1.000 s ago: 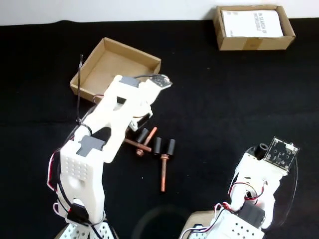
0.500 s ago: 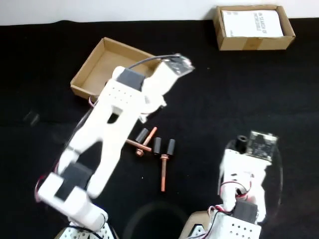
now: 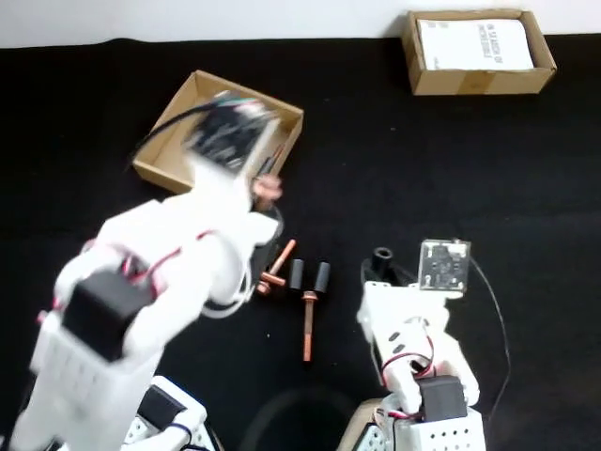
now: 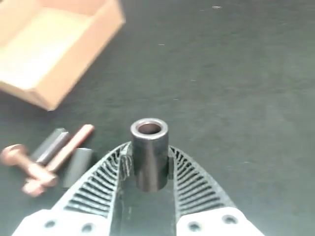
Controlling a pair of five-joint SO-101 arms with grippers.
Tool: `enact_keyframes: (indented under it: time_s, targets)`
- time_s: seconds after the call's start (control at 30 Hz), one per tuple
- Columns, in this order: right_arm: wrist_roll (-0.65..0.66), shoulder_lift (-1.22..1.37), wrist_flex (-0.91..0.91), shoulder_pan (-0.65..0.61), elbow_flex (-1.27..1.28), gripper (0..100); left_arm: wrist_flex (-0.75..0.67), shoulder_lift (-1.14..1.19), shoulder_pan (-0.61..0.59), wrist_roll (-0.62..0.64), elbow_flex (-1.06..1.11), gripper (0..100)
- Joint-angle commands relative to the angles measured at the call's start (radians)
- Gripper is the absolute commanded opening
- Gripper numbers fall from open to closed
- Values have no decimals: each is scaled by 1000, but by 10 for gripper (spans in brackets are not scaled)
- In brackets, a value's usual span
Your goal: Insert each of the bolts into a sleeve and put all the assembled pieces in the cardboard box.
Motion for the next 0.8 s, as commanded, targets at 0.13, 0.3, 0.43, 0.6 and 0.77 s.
enact_keyframes:
  time_s: [0.13,0.3,0.43,0.6,0.77]
  targets:
    - [-9,-16,-19,-185,-58,6,-821,-308,-59,57,740,8]
    - [-8,-16,-19,-194,-50,6,-1096,-220,8,58,875,8]
    - [-6,-16,-87,-196,-28,6,-1198,-48,30,64,826,8]
    - [-6,-16,-252,-197,62,6,-1229,162,35,66,631,8]
    - [-6,-15,-282,-197,85,6,-1208,229,35,66,503,8]
